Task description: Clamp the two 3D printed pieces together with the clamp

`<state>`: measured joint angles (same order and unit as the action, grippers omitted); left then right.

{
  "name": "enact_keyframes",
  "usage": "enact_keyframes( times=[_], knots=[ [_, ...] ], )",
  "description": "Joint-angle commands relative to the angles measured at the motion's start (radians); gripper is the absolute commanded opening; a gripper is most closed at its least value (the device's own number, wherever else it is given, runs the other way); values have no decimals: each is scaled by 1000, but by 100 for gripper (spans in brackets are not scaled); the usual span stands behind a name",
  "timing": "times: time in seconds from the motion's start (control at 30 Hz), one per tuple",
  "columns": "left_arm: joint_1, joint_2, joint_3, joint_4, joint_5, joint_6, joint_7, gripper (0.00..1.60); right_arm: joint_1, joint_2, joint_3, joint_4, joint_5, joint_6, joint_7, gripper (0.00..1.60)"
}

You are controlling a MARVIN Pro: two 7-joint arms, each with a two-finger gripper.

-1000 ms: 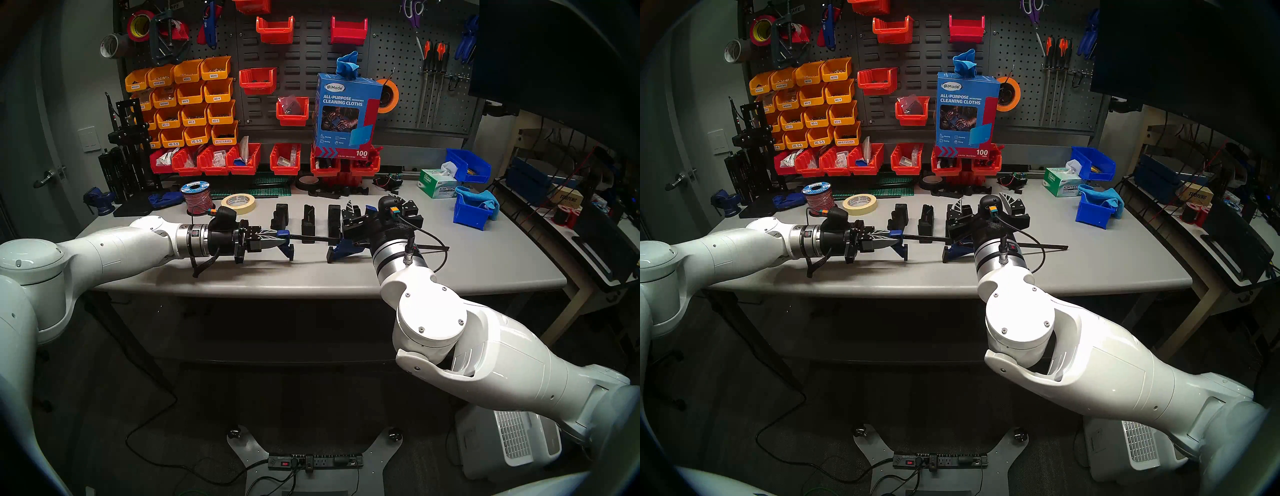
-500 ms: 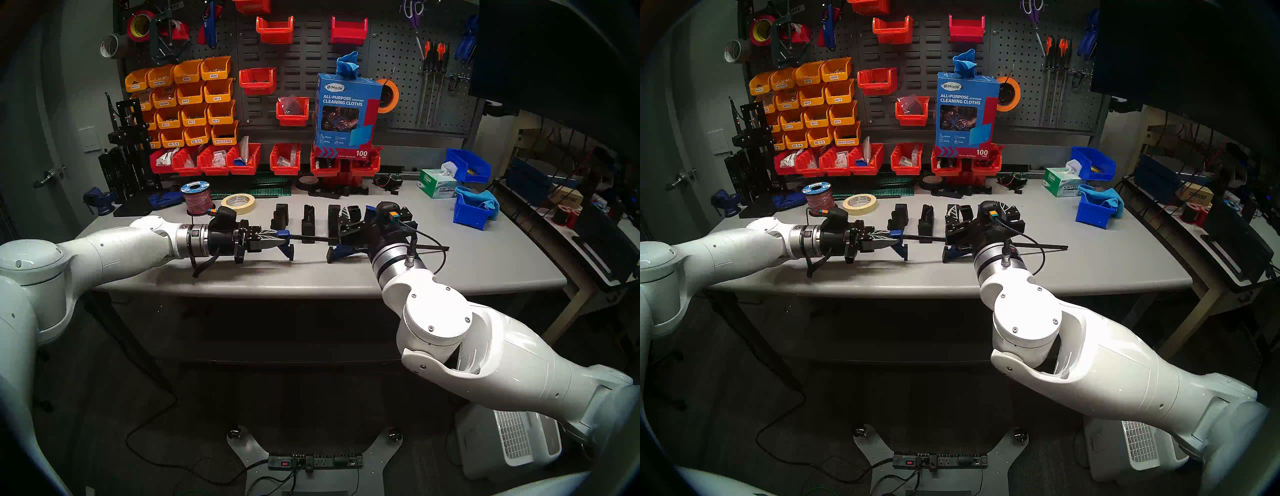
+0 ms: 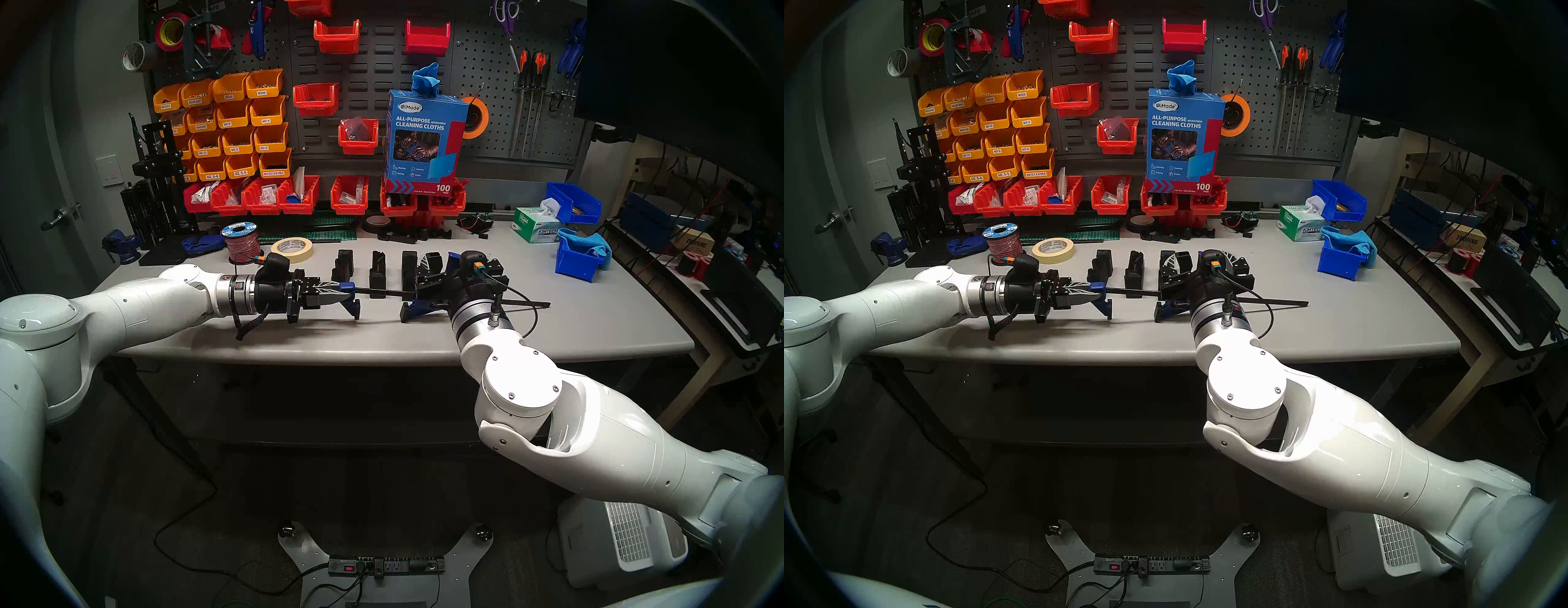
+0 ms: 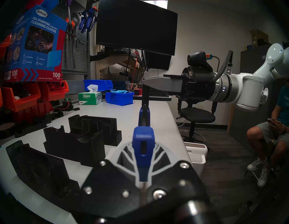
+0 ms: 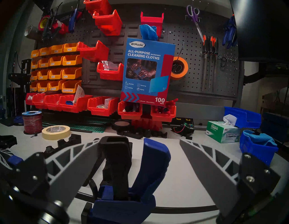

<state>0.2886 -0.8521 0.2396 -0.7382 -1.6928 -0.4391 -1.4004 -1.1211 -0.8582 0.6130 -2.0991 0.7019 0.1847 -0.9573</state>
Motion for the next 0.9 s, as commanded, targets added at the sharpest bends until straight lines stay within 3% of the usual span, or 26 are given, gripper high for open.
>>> enact_keyframes(
  times=[0.0,0.6,0.87],
  knots=[
    [-7,1,-10,-2,2,2,-83,0,35,-55,-6,21,-1,-3,21,160],
    [-3,1,-19,1,8,5,-83,0,43,-98,-12,39,4,5,21,160],
    [-2,0,-22,1,10,6,-83,0,48,-126,-11,50,29,49,-1,160]
  ],
)
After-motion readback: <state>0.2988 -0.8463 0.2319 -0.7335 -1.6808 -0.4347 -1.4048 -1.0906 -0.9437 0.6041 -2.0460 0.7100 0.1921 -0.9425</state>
